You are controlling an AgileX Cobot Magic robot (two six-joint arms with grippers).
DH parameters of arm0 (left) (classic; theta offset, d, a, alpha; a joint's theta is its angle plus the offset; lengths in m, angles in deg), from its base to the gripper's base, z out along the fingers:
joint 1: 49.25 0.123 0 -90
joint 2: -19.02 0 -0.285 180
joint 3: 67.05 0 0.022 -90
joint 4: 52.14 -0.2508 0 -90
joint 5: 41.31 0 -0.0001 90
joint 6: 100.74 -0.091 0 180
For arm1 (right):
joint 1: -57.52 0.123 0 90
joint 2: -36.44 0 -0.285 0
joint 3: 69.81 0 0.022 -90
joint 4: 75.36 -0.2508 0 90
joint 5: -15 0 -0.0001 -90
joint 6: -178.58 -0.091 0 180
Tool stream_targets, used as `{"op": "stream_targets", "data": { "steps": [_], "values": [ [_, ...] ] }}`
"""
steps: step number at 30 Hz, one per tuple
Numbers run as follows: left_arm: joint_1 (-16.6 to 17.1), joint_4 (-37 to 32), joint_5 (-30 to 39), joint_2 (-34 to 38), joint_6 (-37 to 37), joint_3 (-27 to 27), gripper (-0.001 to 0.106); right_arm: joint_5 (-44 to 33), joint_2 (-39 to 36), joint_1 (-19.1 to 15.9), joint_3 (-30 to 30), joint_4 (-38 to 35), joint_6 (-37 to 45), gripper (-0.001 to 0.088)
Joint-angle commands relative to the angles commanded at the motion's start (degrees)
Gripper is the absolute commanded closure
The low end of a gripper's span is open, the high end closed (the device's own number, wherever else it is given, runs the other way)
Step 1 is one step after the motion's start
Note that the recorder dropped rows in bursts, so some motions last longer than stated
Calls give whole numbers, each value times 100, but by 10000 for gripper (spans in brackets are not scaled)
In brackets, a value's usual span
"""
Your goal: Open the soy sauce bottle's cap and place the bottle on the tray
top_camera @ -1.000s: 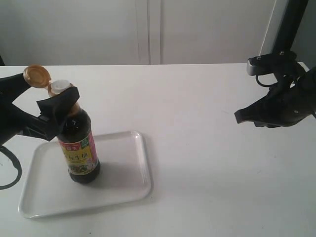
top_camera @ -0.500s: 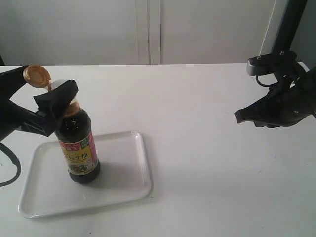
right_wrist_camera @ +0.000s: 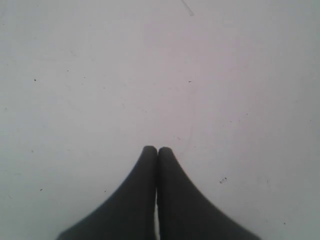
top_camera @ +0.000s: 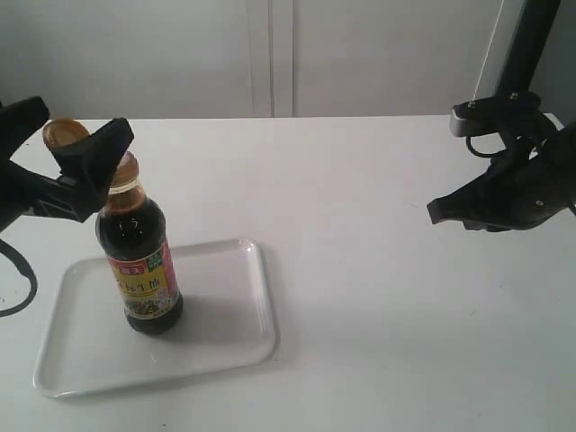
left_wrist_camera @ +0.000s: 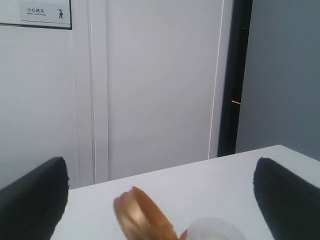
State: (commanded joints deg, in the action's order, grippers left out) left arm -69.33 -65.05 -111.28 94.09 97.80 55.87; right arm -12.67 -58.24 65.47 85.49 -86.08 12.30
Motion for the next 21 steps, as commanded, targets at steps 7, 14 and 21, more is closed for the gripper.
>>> {"op": "stream_targets", "data": {
  "steps": [7,14,21],
  "values": [
    [0,504,0,-515,-620,0,3,9,9,0,0,-62,0,868],
    [0,1414,55,-1111,-2388,54,183,123,303,0,0,-77,23,868],
    [0,1653,1536,-1674,-4278,242,868,217,1025,0,11,5,56,868]
  ]
}}
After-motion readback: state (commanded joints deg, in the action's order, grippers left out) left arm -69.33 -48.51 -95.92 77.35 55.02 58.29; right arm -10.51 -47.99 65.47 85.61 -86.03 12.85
